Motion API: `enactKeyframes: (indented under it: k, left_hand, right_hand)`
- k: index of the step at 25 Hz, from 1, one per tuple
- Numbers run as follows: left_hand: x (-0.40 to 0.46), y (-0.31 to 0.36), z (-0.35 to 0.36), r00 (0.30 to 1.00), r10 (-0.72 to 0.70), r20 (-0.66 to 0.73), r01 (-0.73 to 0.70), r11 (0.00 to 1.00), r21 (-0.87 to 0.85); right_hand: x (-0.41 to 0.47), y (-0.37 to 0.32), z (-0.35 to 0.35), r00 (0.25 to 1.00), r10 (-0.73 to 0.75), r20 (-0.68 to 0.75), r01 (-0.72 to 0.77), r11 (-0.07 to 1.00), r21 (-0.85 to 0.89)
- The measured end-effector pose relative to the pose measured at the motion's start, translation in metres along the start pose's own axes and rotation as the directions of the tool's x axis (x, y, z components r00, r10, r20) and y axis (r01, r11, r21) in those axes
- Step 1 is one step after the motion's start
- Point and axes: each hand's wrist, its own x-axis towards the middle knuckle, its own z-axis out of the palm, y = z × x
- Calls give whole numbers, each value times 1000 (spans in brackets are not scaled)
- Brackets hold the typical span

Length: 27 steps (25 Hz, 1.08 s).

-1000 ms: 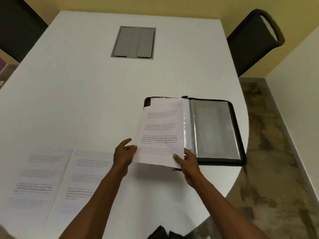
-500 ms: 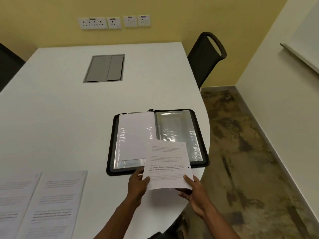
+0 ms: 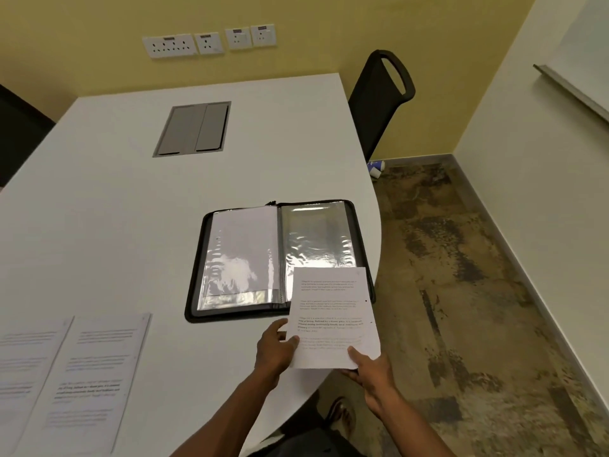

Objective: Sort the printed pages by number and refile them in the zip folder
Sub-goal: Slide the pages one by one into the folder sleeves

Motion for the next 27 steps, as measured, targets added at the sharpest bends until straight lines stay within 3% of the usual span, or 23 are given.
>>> enactKeyframes:
  k: [2, 4, 8, 10, 12, 19, 27]
  left_hand:
    - [5, 4, -2, 997, 75, -17, -71, 983, 171]
    - [15, 7, -7, 975, 222, 9, -208, 895, 395]
    - [43, 21, -17, 821, 521, 236, -502, 459, 733]
    - [62, 29, -19, 761, 556, 335, -555, 291, 779]
    - [81, 36, -16, 753, 525, 397, -558, 190, 808]
    - [122, 39, 4, 688, 546, 479, -636, 136, 759]
    - [135, 46, 4, 684, 534, 498, -635, 99, 766]
  right_hand:
    - [-1, 6, -9, 1000, 3, -4, -3, 1000, -10]
    - [-4, 13, -16, 1000, 17, -22, -18, 1000, -9]
    - [-18, 25, -30, 994, 5, -111, -7, 1000, -15]
    - [-34, 28, -36, 988, -7, -156, 2, 1000, -27]
    - [-52, 29, -43, 981, -17, -194, 12, 1000, -26]
    - [-90, 39, -44, 963, -36, -266, 31, 999, -21]
    - [-96, 46, -23, 961, -49, -271, 62, 997, 40]
